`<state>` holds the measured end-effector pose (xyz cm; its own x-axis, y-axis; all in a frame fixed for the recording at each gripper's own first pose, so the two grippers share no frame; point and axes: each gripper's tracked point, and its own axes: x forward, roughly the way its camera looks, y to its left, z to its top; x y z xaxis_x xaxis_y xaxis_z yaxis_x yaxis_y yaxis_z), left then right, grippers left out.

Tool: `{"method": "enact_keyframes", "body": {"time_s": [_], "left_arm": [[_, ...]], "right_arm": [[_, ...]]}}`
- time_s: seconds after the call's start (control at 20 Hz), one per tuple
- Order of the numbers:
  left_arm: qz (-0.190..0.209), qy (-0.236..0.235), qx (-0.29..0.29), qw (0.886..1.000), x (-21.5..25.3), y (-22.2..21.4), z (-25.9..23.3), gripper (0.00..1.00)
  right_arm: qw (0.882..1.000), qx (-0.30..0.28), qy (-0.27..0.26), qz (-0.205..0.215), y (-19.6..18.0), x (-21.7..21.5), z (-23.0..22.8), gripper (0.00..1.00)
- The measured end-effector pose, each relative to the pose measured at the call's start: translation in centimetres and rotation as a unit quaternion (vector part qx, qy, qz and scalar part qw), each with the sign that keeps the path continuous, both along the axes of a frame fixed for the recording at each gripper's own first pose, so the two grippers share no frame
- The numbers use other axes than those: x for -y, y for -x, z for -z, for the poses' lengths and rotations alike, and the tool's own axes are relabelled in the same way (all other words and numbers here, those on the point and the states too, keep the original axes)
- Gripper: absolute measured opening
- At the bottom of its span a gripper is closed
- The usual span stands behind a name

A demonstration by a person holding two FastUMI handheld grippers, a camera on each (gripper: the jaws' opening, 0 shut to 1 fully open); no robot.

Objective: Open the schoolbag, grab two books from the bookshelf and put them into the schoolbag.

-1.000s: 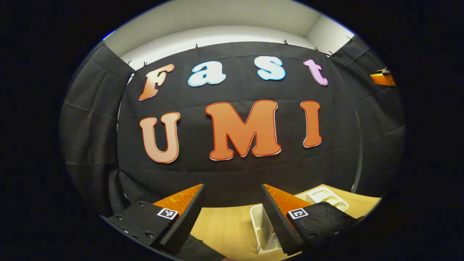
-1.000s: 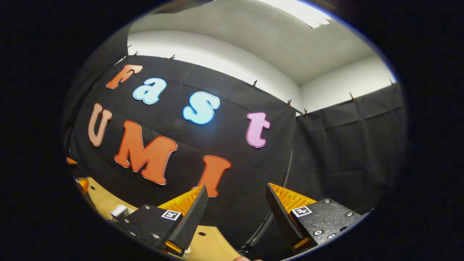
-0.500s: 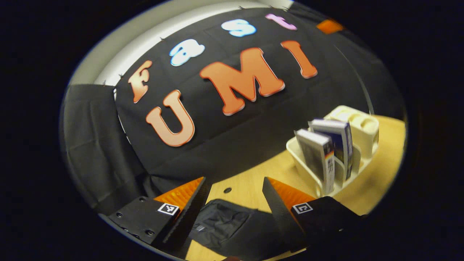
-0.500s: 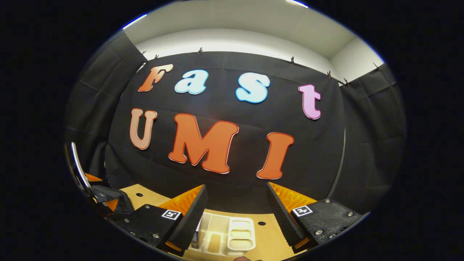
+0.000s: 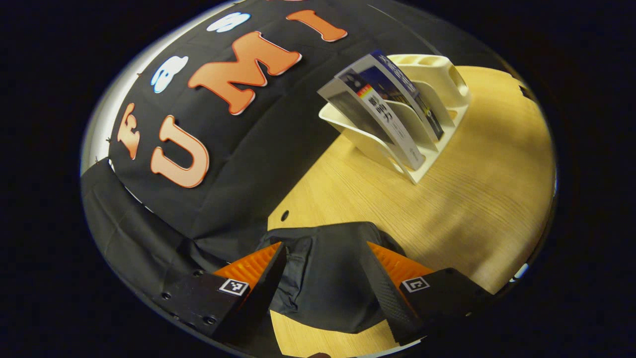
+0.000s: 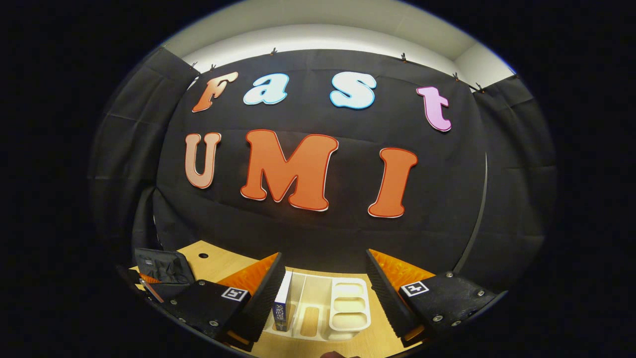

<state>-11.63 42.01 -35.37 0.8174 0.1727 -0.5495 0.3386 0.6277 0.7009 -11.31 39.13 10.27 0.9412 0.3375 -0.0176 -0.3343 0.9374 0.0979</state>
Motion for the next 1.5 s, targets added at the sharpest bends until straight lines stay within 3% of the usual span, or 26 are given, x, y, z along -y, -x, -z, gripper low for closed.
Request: {"method": "enact_keyframes", "body": {"time_s": [0.35,0.5,0.65,0.75,0.85,1.05,1.1,1.2,1.5], "left_arm": [[-0.009,-0.031,-0.087,0.996,-0.9,1.8,6.6,0.94],[-0.035,-0.081,-0.066,0.994,-3.0,0.8,5.5,0.88],[-0.036,-0.097,-0.045,0.994,-3.9,-0.7,4.5,0.86],[-0.035,-0.107,-0.048,0.992,-4.5,-1.9,4.9,0.74],[-0.04,-0.106,-0.069,0.991,-5.2,-3.2,6.1,0.7],[-0.046,-0.089,-0.091,0.991,-6.2,-5.8,5.9,0.35],[-0.046,-0.08,-0.094,0.991,-6.2,-6.4,5.5,0.22],[-0.051,-0.052,-0.106,0.992,-6.4,-6.7,4.8,0.09],[-0.051,0.031,-0.147,0.987,-7.3,-7.6,0.3,0.05]], "right_arm": [[1.0,0.0,-0.003,0.007,-1.2,1.6,1.0,0.95],[1.0,-0.001,-0.004,0.009,-1.8,1.9,1.4,0.95],[1.0,-0.003,-0.002,0.009,-2.2,2.2,1.9,0.95],[1.0,-0.007,-0.004,0.007,-2.4,1.9,2.2,0.95],[1.0,-0.017,-0.003,-0.002,-2.4,1.2,2.9,0.95],[0.999,-0.029,-0.003,-0.022,-2.3,-0.7,3.4,0.95],[0.999,-0.034,-0.006,-0.028,-2.2,-1.3,3.6,0.95],[0.998,-0.042,-0.01,-0.037,-2.2,-2.6,3.7,0.95],[0.995,-0.08,0.001,-0.059,-2.6,-6.0,5.0,0.95]]}}
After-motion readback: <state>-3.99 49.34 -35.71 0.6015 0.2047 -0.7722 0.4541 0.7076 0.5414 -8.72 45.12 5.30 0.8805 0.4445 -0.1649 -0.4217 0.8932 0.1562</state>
